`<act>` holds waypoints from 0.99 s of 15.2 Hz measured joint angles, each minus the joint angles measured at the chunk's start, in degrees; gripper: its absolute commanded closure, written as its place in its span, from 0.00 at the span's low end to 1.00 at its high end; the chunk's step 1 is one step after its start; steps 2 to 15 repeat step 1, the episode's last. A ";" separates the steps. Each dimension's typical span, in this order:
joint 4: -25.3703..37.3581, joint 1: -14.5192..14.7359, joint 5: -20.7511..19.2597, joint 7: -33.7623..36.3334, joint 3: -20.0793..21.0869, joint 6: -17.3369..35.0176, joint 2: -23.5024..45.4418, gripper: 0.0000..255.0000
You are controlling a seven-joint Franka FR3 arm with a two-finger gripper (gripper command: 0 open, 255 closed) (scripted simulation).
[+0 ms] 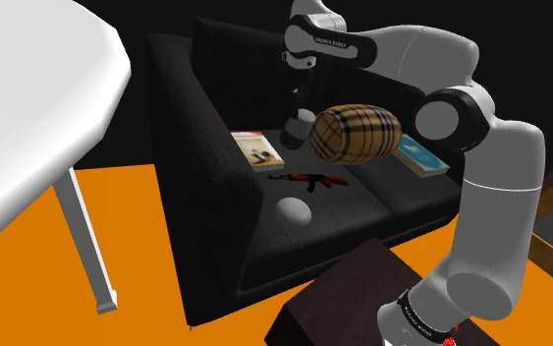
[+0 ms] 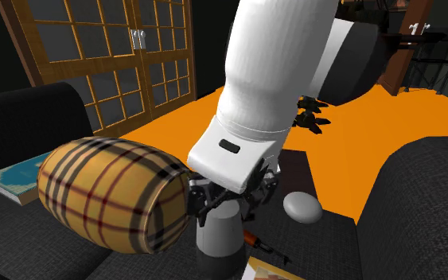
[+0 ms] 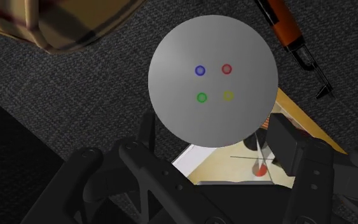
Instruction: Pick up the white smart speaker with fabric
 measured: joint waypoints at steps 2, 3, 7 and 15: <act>0.87 -0.04 0.02 -0.14 -0.02 -0.60 0.25 1.00; 0.87 -0.04 0.02 -0.14 -0.02 -0.60 0.25 1.00; 0.87 -0.04 0.02 -0.14 -0.02 -0.60 0.25 1.00; 0.87 -0.04 0.02 -0.14 -0.02 -0.60 0.25 1.00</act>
